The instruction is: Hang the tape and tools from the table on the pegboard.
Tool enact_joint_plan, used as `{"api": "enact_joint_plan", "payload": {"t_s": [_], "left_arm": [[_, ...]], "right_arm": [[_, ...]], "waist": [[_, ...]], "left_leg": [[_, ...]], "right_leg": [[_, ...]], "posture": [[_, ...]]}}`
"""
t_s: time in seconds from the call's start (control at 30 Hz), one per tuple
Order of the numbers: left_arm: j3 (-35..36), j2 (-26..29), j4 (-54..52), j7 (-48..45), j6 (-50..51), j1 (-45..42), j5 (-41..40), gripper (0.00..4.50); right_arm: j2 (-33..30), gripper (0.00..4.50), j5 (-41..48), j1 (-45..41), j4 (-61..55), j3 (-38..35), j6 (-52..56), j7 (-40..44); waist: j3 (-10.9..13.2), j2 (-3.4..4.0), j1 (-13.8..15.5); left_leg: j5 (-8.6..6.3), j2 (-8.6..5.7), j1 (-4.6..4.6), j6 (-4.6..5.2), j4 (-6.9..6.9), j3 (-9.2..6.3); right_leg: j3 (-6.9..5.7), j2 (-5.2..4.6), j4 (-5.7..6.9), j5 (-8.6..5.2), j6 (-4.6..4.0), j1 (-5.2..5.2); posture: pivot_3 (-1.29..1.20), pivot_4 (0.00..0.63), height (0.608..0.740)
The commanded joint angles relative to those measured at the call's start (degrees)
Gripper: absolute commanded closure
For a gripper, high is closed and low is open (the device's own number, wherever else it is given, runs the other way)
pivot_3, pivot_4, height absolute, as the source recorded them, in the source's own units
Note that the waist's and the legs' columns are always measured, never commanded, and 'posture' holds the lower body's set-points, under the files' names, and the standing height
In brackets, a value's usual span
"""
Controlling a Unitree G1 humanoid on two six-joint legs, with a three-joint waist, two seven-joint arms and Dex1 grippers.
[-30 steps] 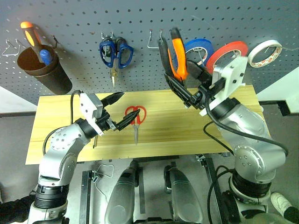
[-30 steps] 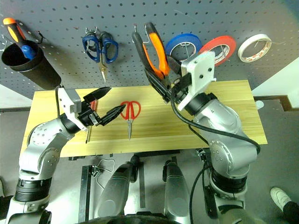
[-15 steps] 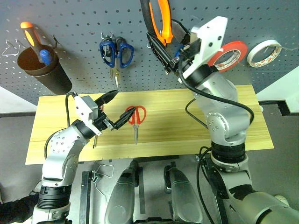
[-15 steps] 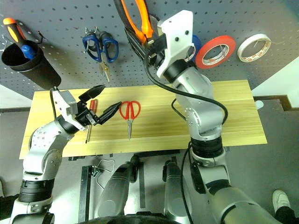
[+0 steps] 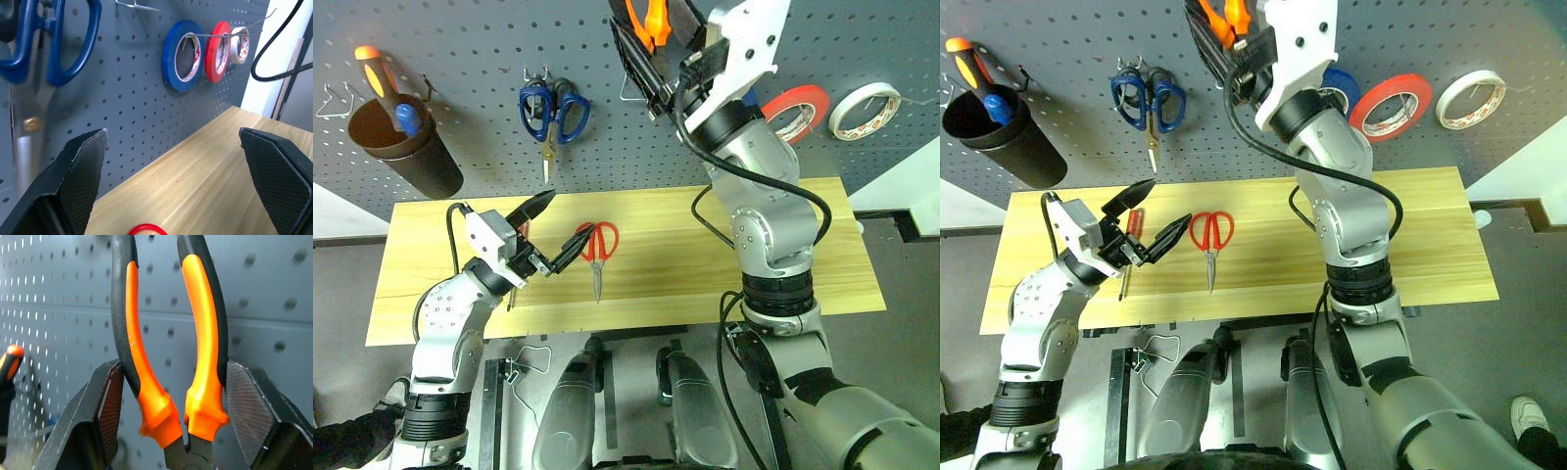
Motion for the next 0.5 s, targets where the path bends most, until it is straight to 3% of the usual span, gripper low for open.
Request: {"api": "enact_joint_plan", "payload": {"t_s": [0.03,0.5], "left_arm": [[-0.36,-0.51,-0.26,-0.02,-2.49,0.4,0.36,0.0],[-0.41,-2.97,0.11,1.18,-7.96,0.35,1.27,0.0]], "right_arm": [[1.95,1.78,-0.41,-3.54,-1.51,-0.47,-4.37,-1.9],[10.51,1.78,-4.19,-5.44,14.23,1.25,-17.72,-6.45]], "waist": [[0.0,0.0,0.02],[0.0,0.0,0.02]], "left_leg": [[0.0,0.0,0.0,0.0,0.01,0.0],[-0.02,0.0,0.02,0.03,0.31,0.01]], "right_leg": [[0.0,0.0,0.01,0.0,0.0,0.0],[0.01,0.03,0.37,0.0,-0.01,-0.02]], "posture": [[0.02,0.362,0.703],[0.05,0.367,0.703]]}}
